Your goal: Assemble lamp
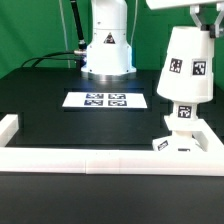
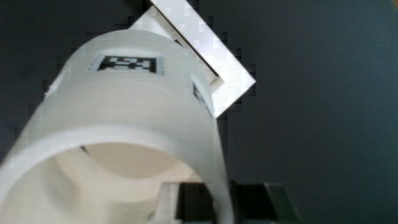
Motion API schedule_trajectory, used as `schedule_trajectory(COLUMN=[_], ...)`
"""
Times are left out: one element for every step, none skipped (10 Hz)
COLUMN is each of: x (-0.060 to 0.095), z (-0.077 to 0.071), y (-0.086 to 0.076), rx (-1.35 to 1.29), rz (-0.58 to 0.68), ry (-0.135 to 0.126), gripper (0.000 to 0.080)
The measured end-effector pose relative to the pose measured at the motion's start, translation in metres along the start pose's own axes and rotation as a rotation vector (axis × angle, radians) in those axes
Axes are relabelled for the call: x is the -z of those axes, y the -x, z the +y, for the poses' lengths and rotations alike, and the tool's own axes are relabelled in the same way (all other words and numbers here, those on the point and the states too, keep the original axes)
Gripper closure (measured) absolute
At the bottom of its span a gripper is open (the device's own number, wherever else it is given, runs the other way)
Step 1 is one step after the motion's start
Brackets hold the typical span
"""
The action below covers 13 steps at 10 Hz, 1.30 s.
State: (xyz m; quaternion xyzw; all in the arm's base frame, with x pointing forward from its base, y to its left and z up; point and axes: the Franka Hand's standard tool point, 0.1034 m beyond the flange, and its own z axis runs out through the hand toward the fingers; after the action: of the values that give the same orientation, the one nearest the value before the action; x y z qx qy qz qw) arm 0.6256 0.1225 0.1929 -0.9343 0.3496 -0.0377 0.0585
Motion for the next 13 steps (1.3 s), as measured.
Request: schedule_trajectory(x=[0.0, -0.001, -0.001, -0.001, -0.003, -0.01, -0.015, -0.019, -0.024, -0.028, -0.031, -0.031, -0.031], z=[0.0, 0.0, 0.0, 0.0, 0.0, -0.001, -0.003, -0.004, -0.002, -0.001, 0.0, 0.0, 0.0], y=[0.0, 0.0, 0.0, 0.0, -0.001, -0.003, -0.002, -0.001, -0.002, -0.003, -0.003, -0.003, -0.003], rx=[-0.002, -0.002, -0.002, -0.002, 0.002, 0.008, 0.012, 0.014, 0.018, 0.023, 0.03, 0.031, 0.031], rz=[0.0, -0.001, -0.001, -0.002, 0.004, 0.015, 0.015, 0.015, 0.015, 0.017, 0.017, 0.017, 0.017], ry=[-0.001, 0.0, 0.001, 0.001, -0.004, -0.011, -0.009, -0.006, -0.002, 0.0, 0.002, 0.002, 0.002], gripper=[0.0753, 0.0753, 0.0753, 0.0753, 0.0753, 0.0753, 0.0753, 0.0753, 0.0753, 0.0753, 0.0753, 0.0722, 0.0722])
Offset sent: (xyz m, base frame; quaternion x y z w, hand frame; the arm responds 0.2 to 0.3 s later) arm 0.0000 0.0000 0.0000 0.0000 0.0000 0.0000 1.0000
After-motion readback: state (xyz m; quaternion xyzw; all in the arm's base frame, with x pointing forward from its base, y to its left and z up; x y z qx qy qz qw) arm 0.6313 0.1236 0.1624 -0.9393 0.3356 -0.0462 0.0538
